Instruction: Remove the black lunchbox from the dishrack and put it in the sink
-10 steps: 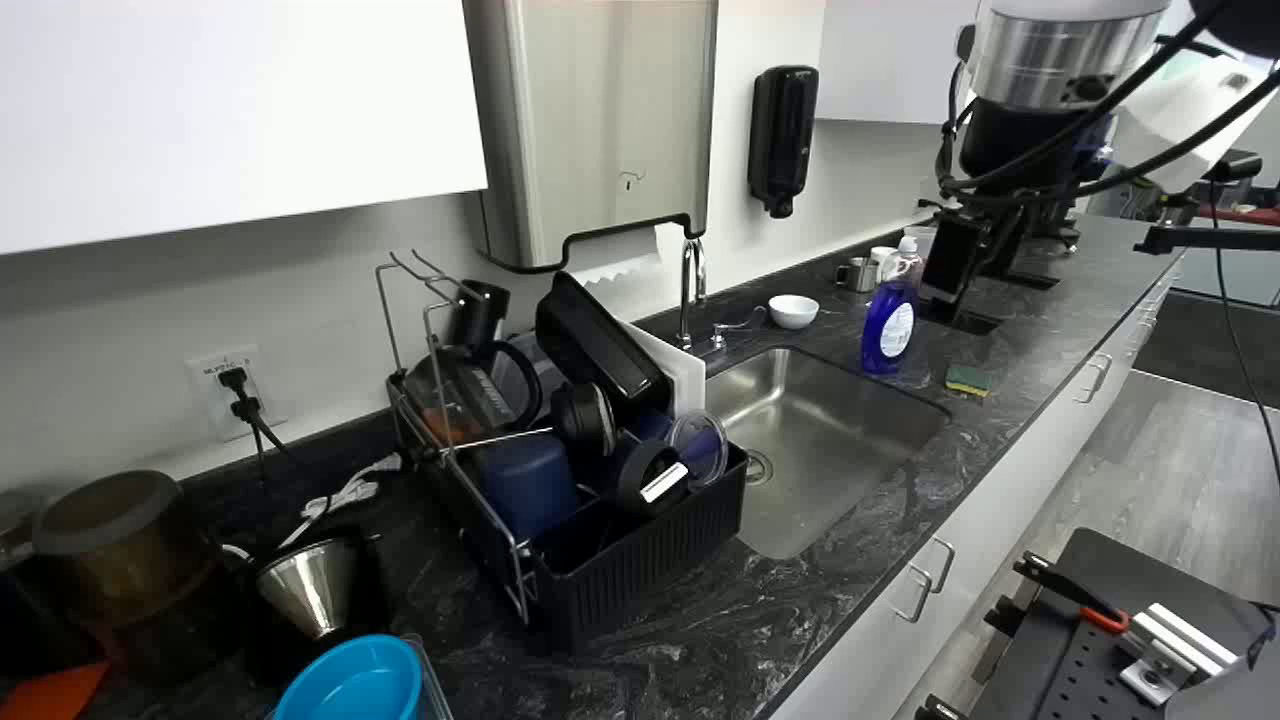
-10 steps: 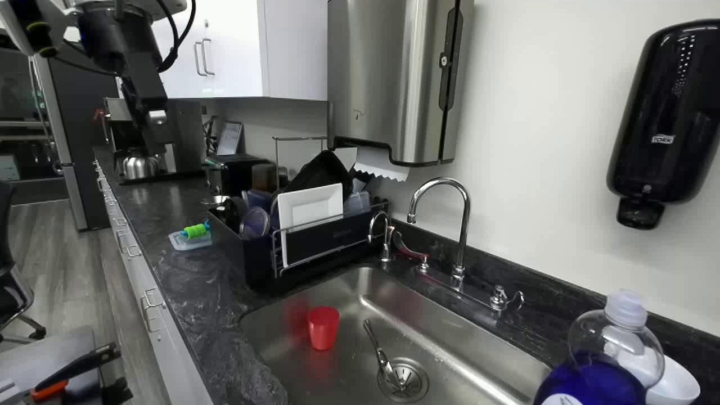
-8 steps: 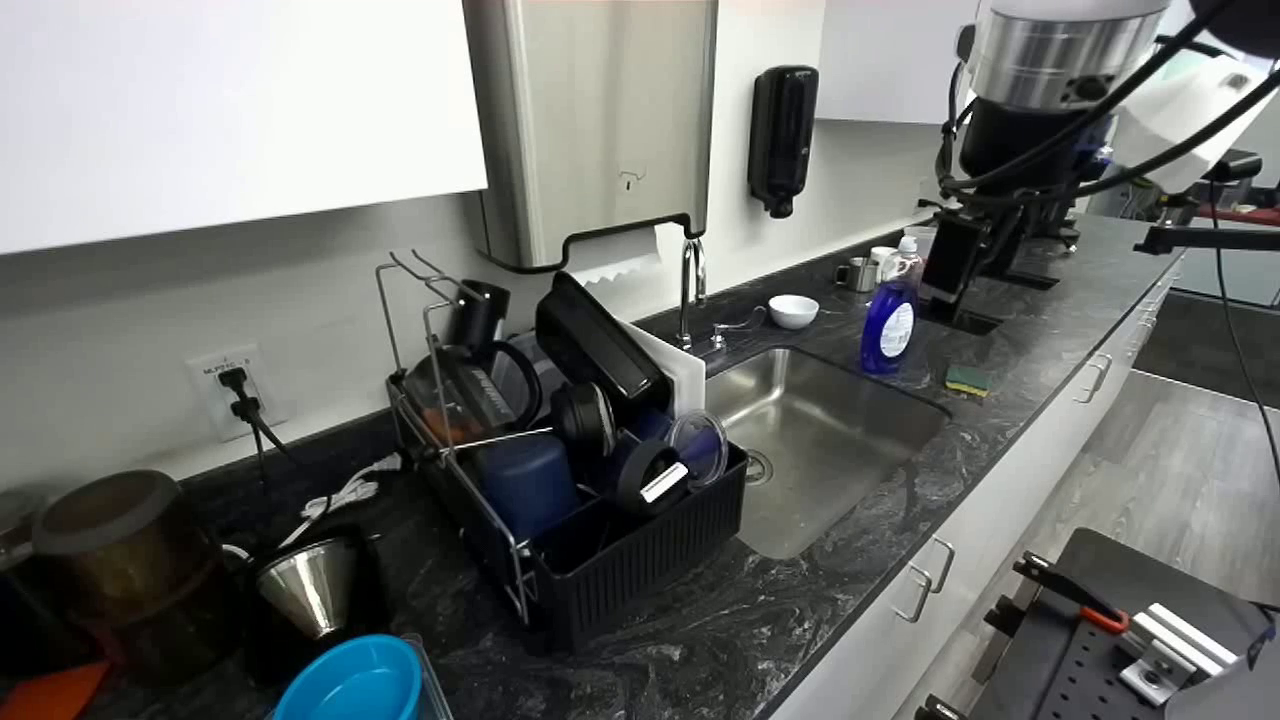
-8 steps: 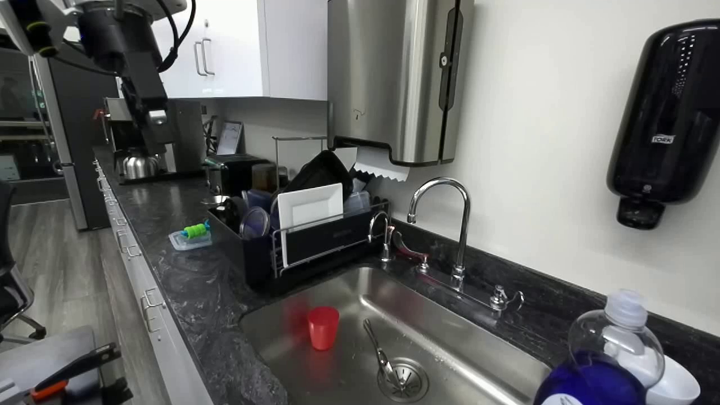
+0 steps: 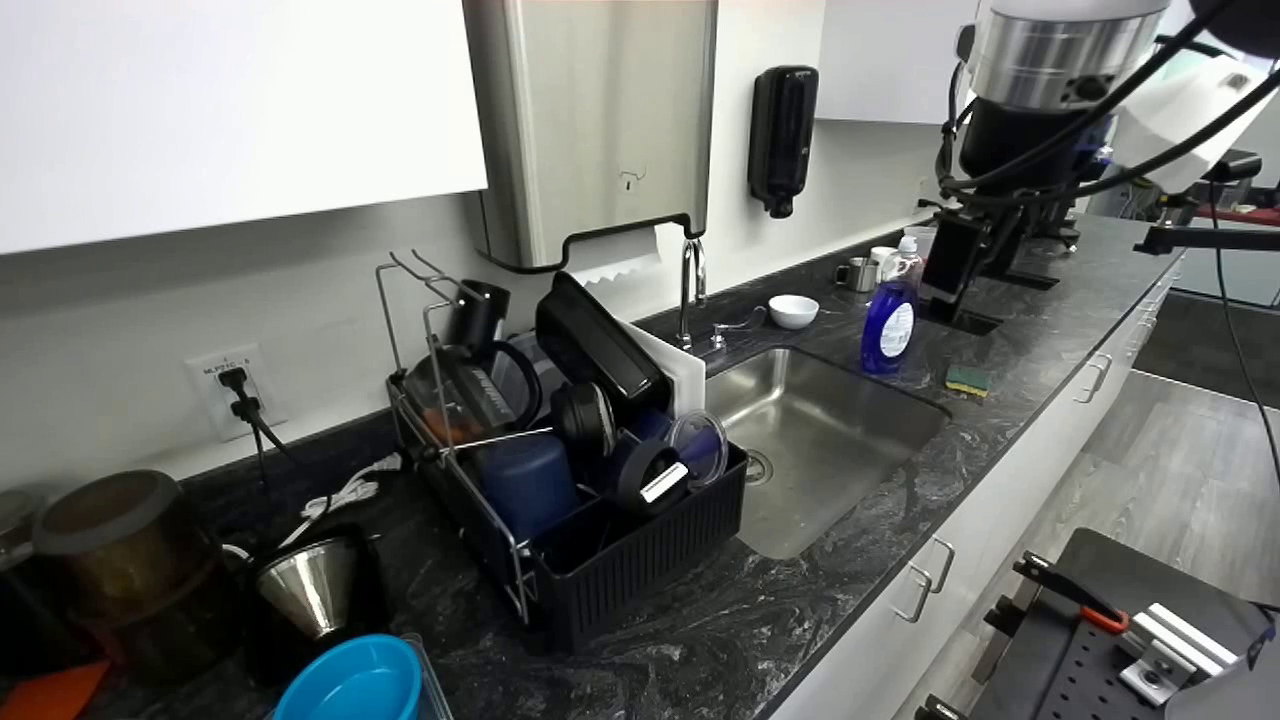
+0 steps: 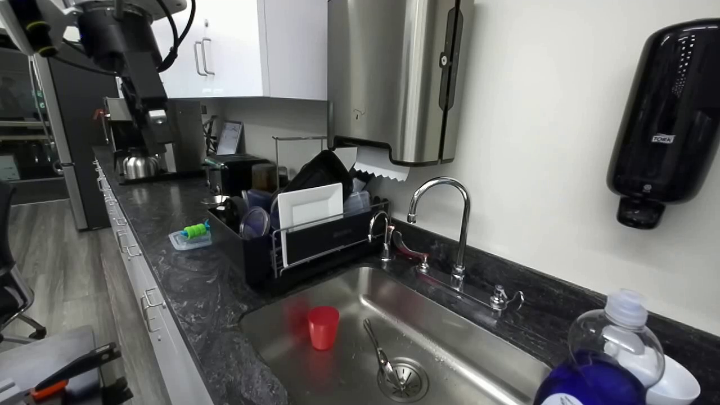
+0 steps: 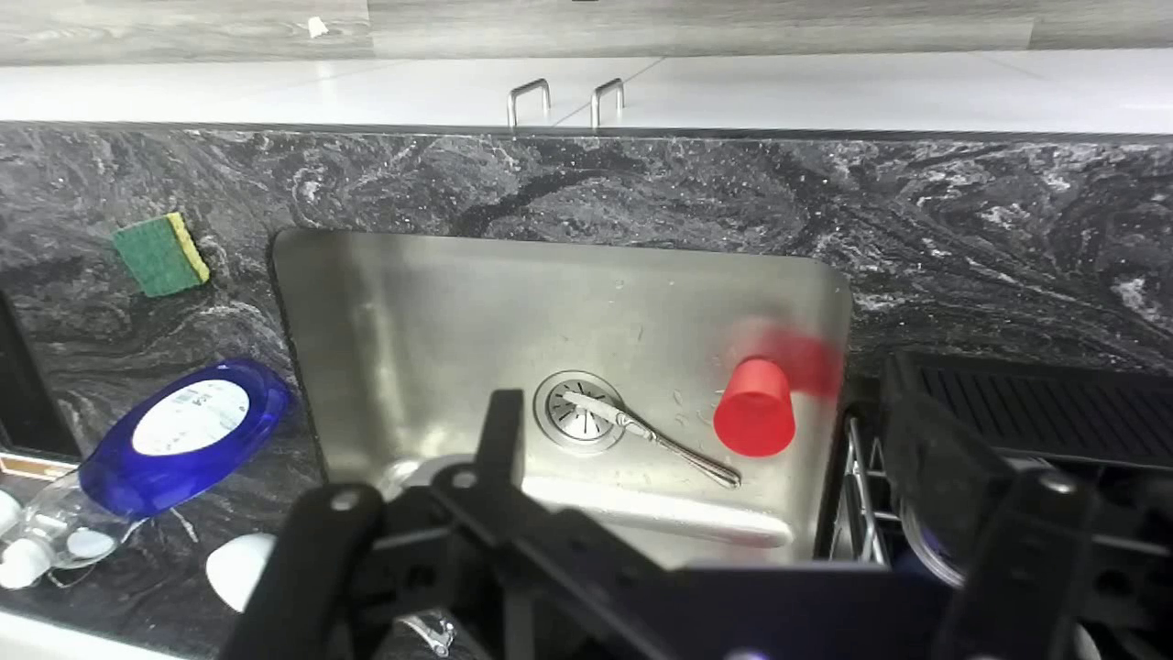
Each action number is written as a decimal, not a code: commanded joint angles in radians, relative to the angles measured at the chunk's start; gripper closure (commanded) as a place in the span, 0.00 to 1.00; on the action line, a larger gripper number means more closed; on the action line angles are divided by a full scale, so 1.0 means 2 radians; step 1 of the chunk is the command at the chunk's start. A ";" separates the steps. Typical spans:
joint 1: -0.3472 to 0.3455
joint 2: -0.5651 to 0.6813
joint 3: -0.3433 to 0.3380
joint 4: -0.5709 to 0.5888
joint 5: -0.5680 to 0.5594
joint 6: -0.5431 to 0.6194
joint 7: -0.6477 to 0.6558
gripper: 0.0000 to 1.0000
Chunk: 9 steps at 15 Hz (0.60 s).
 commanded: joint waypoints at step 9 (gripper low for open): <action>0.020 0.067 -0.038 0.005 0.024 0.129 -0.017 0.00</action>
